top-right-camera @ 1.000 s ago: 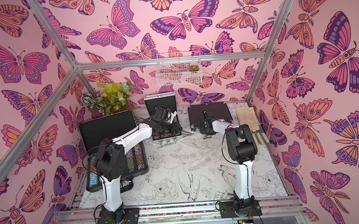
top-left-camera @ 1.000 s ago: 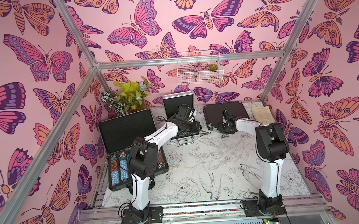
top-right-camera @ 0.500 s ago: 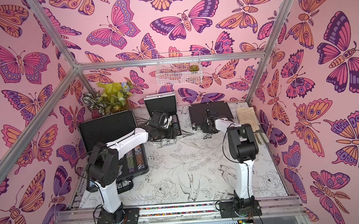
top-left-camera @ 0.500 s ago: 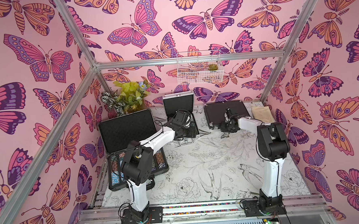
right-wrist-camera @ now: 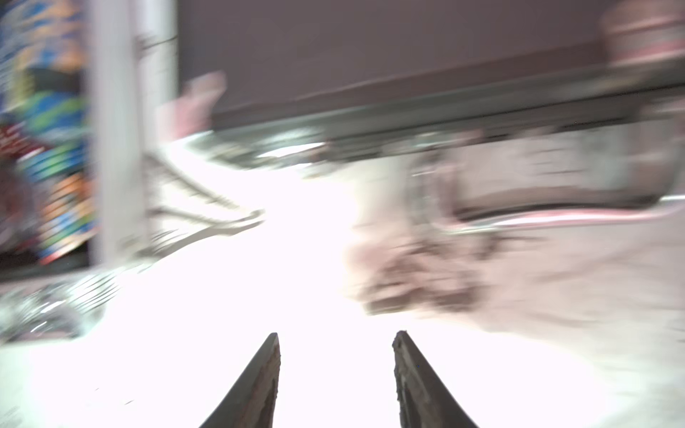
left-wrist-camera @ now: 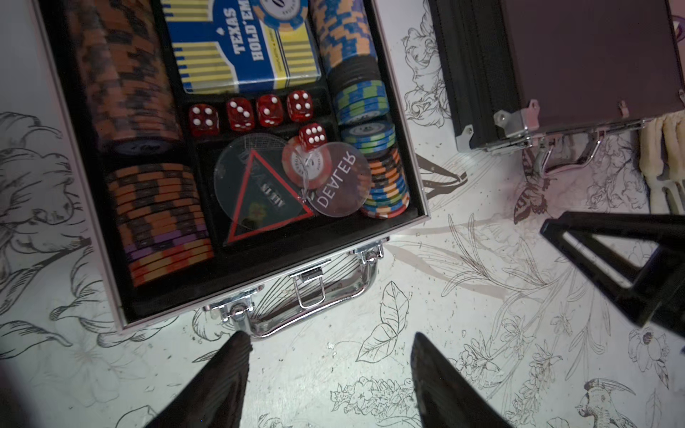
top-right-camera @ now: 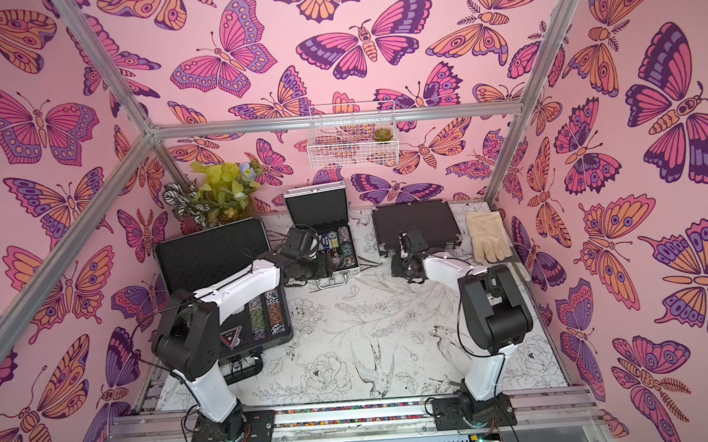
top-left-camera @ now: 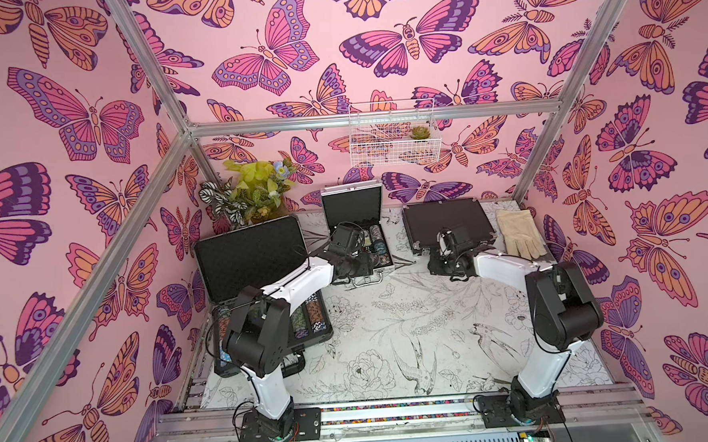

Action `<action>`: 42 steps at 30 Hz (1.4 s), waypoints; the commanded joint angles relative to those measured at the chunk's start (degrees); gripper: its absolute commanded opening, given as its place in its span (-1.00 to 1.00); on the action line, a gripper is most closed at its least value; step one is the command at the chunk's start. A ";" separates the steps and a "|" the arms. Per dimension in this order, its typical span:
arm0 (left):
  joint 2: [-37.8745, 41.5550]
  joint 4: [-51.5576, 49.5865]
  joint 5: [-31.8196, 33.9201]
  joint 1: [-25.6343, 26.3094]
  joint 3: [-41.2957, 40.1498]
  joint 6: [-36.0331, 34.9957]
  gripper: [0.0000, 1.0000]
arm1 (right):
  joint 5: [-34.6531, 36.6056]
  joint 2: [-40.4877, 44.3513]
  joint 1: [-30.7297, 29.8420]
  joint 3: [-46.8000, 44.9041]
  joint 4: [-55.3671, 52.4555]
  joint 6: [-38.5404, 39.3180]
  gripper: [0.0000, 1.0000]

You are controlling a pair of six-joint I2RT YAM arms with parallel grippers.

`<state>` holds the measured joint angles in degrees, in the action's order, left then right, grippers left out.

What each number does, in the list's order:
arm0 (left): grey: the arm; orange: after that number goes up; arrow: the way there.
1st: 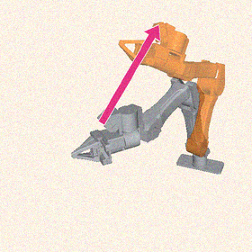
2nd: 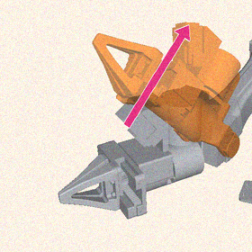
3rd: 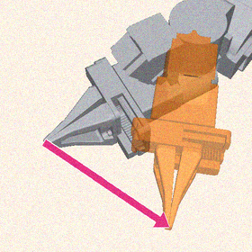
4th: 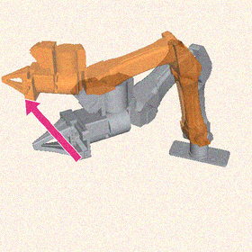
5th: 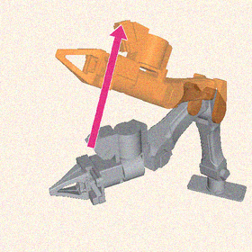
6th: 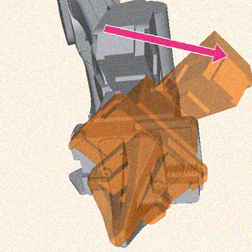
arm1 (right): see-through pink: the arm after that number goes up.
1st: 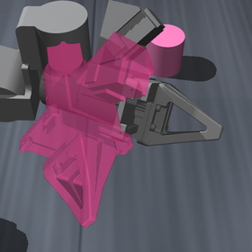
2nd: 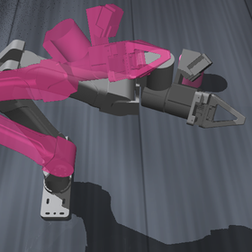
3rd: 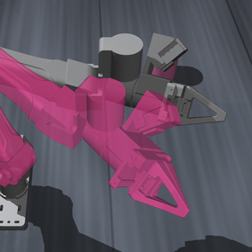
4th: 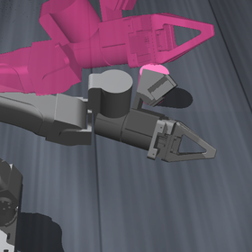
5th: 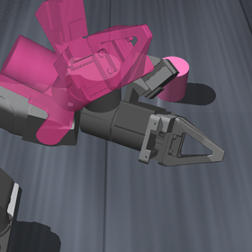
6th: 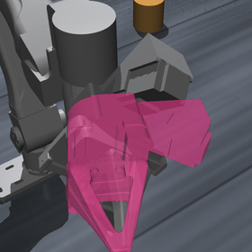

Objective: Close the poker set cases
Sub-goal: Move the poker set case to the center of the board.

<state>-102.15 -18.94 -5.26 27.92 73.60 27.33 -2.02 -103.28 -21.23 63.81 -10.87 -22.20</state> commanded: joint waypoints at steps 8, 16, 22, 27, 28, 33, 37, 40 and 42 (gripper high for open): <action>6.20 -0.30 3.06 -2.25 -5.17 3.67 0.47 | 5.03 -6.71 -14.13 6.13 3.79 -9.19 0.01; 8.84 -0.40 2.09 -2.52 -7.23 3.58 0.48 | 8.10 -15.52 -18.18 15.11 2.01 -10.87 0.00; 10.12 -0.48 2.47 -2.70 -7.27 2.75 0.48 | 9.32 -18.67 -18.53 16.96 1.15 -12.36 -0.04; 9.87 -0.48 2.27 -2.79 -6.63 2.47 0.48 | 11.16 -20.02 -18.75 17.22 -0.02 -13.30 -0.19; 9.88 -0.48 2.27 -2.79 -6.63 2.46 0.48 | 11.19 -20.12 -18.84 16.86 0.13 -13.39 -0.22; 9.55 -0.48 2.36 -2.87 -6.32 2.29 0.48 | 10.68 -18.98 -19.10 13.79 2.77 -13.84 -0.40; 9.16 -0.49 2.27 -2.96 -6.04 2.19 0.48 | 10.12 -17.59 -19.23 11.73 4.88 -13.15 -0.57; 8.90 -0.48 2.18 -3.04 -5.81 2.08 0.48 | 10.17 -16.46 -19.31 10.47 5.78 -12.46 -0.65; 8.85 -0.48 2.18 -3.05 -5.66 2.16 0.48 | 10.56 -15.74 -19.24 9.74 6.55 -11.69 -0.75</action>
<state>-93.34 -18.94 -3.38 25.39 67.07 30.46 7.05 -119.92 -40.69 75.72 -1.65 -34.48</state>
